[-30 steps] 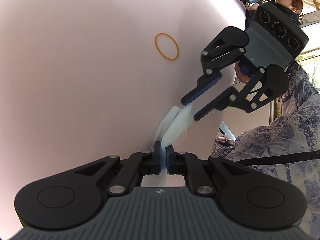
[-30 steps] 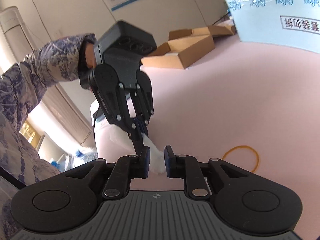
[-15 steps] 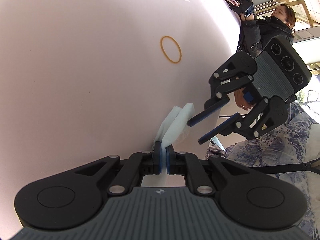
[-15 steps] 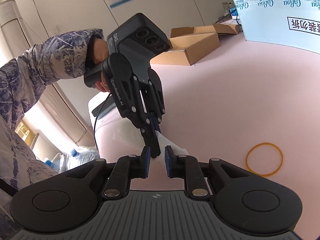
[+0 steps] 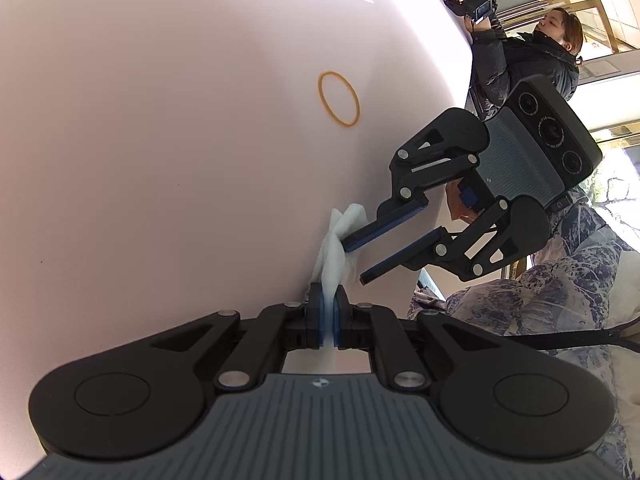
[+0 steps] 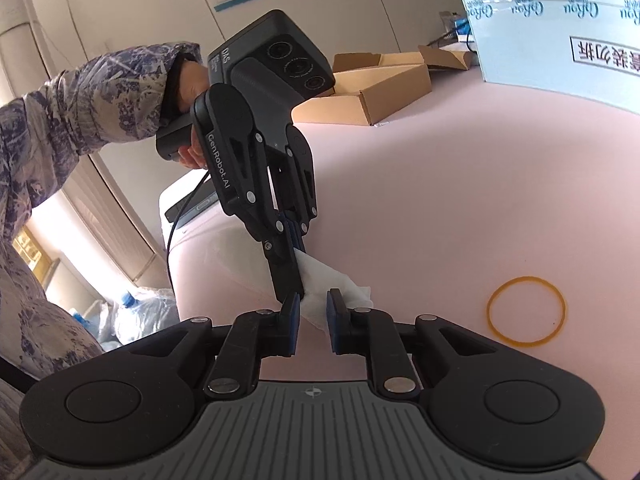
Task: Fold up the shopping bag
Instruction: 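Open the right tool and release the folded bag, then move the right tool to the orange rubber band and grasp it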
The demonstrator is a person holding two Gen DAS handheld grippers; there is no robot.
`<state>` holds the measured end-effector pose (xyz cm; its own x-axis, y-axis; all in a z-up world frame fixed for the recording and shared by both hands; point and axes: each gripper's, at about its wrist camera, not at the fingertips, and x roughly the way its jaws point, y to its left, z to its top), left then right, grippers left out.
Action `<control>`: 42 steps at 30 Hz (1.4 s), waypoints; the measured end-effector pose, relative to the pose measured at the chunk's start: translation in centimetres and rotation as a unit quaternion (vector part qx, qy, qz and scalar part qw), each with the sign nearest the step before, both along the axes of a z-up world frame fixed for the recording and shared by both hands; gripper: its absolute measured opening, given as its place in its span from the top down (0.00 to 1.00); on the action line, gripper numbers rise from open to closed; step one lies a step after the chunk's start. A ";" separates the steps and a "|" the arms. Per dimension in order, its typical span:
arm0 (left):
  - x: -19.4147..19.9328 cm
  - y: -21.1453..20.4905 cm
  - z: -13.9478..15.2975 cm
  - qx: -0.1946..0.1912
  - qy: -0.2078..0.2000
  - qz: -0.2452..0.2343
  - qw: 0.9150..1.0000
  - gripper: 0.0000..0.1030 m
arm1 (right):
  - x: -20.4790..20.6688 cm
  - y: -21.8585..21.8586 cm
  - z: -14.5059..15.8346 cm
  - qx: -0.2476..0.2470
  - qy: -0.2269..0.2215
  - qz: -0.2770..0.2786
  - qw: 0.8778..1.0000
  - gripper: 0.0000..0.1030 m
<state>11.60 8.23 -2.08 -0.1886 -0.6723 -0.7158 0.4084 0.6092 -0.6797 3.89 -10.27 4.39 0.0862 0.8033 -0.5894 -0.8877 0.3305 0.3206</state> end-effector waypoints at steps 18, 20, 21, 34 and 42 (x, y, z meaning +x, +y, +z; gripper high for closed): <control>-0.5 -0.5 0.3 0.011 -0.021 0.001 1.000 0.95 | -4.5 1.0 0.9 -0.004 -0.070 0.038 0.997 0.33; -0.7 -0.6 0.4 0.014 -0.026 0.001 1.000 0.95 | -4.7 0.1 2.6 0.005 -0.104 0.021 0.994 0.38; -0.7 -0.7 0.4 0.015 -0.027 0.001 1.000 0.95 | -4.7 -0.2 3.1 -0.014 -0.140 0.011 0.990 0.38; -1.0 -0.5 1.0 0.017 -0.042 0.008 0.999 0.94 | -1.1 -0.2 2.3 -0.232 -0.289 0.037 0.928 0.97; -0.9 -0.7 1.2 0.012 -0.051 0.003 0.999 0.95 | 2.2 1.8 1.2 -0.271 -0.223 0.059 0.935 0.97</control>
